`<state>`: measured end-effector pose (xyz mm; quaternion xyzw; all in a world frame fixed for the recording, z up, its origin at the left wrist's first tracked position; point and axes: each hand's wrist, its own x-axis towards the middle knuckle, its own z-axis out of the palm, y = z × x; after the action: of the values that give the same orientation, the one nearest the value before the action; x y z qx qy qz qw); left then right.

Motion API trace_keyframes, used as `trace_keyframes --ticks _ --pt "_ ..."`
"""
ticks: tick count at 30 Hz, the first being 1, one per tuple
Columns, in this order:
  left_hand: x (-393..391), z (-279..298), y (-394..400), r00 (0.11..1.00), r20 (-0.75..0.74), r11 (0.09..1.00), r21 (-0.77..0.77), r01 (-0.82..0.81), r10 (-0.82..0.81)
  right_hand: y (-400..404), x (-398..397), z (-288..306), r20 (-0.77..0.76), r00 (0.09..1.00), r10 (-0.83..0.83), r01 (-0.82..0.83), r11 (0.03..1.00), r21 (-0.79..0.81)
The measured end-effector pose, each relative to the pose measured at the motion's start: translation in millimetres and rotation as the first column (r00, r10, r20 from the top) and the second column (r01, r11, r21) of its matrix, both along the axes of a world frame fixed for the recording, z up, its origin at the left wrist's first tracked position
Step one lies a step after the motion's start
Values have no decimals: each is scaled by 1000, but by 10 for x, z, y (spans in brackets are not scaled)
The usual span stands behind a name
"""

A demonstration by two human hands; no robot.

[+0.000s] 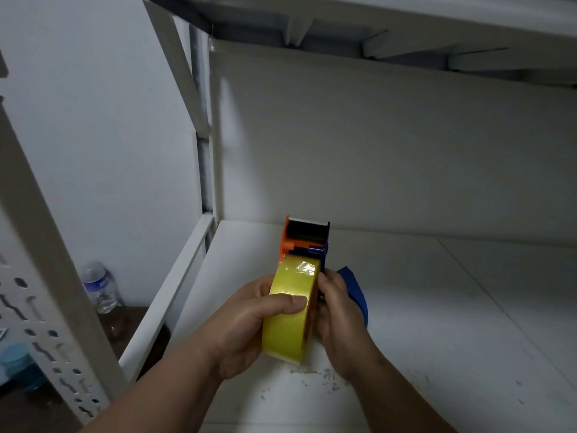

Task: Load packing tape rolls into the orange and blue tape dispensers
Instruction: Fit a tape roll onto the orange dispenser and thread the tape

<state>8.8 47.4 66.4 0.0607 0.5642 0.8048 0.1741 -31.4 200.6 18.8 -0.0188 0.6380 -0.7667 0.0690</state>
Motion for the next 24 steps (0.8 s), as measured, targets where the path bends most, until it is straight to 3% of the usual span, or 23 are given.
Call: trace_keyframes --ticks 12,15,18,21,24 --pt "-62 67 -66 1000 -1 996 87 11 -11 143 7 162 -18 998 62 -57 981 188" --pt "-66 47 -32 998 -14 998 6 -60 60 149 38 218 -103 993 -54 81 959 273" --pt "-52 51 -15 992 -26 992 -40 -123 122 118 120 303 -422 860 -288 422 866 270" --pt "-30 106 -4 988 -43 984 -88 -154 151 50 214 444 -730 650 -213 559 784 269" --pt "2 133 8 982 -52 977 -103 -186 182 -31 270 503 -790 593 -158 590 753 292"
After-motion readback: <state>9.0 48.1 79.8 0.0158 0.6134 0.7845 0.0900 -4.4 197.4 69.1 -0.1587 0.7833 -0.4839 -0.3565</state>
